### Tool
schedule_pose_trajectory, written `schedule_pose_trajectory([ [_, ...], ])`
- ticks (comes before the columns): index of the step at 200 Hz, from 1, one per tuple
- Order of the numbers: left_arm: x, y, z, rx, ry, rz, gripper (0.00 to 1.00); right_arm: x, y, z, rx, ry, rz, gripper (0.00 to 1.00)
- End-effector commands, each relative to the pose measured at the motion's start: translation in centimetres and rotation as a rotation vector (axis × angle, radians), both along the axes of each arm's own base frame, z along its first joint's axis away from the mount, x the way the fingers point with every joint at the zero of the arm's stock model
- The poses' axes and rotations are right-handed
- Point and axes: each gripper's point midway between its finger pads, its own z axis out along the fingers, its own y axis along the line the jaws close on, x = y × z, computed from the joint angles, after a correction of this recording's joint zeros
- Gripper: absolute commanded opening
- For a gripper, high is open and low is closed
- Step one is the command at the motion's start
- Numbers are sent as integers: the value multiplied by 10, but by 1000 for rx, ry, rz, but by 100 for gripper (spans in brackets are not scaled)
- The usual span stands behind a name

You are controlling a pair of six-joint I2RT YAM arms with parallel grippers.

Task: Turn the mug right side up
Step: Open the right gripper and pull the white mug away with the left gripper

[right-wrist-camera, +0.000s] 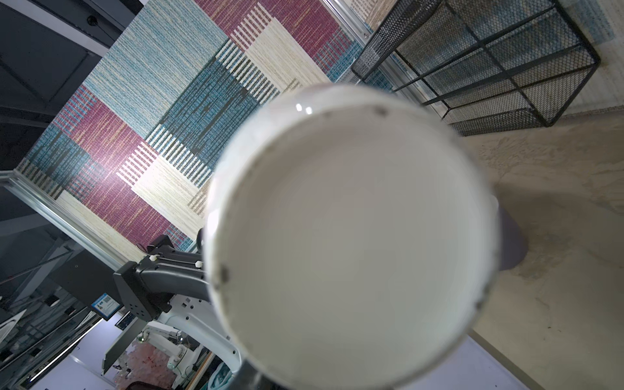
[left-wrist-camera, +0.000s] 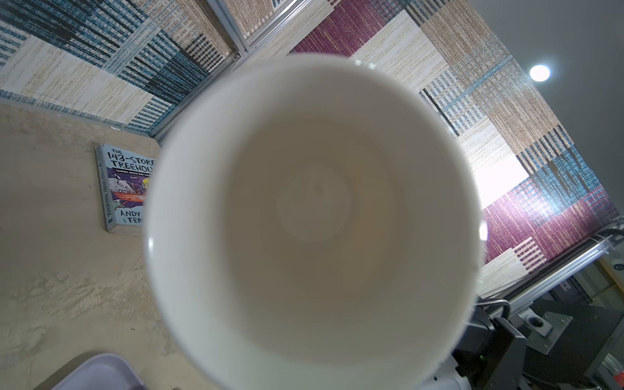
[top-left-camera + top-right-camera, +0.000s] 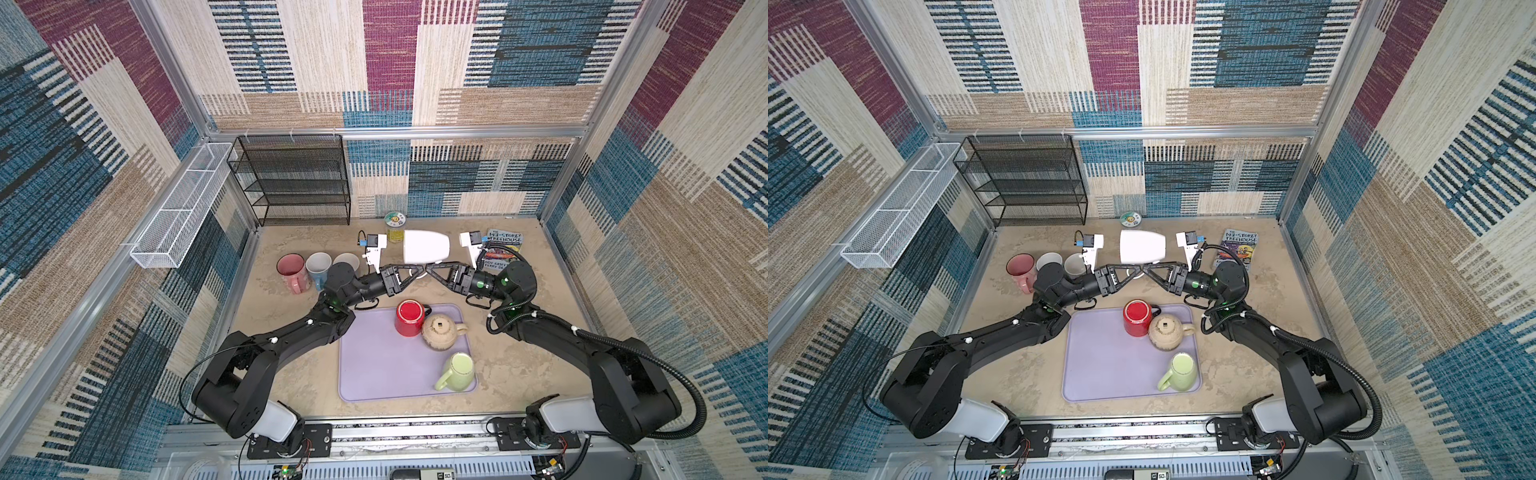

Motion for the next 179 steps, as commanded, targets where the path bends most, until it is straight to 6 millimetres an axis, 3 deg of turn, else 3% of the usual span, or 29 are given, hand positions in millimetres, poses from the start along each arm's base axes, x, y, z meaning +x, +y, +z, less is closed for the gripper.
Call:
schedule_pose_trajectory([
  [1,-1,5,12,-20,-66,25,0,-7,0,1,-11,-40,18,43],
  [26,-1,9,12,-12,-71,50,0,-10,-2,-4,-31,-42,6,60],
  [55,1,17,11,12,-72,92,0,-12,-4,-9,-61,-50,-12,68],
  [98,8,32,1,145,-49,193,0,-14,-9,-21,-132,-47,-54,73],
  [105,9,35,-11,210,-12,208,0,-14,-10,-22,-141,-50,-66,74],
  [139,12,53,-27,388,13,299,0,-15,-15,-29,-188,-50,-100,76],
  [179,15,77,-42,570,40,393,0,-8,-23,-53,-293,-39,-176,76],
])
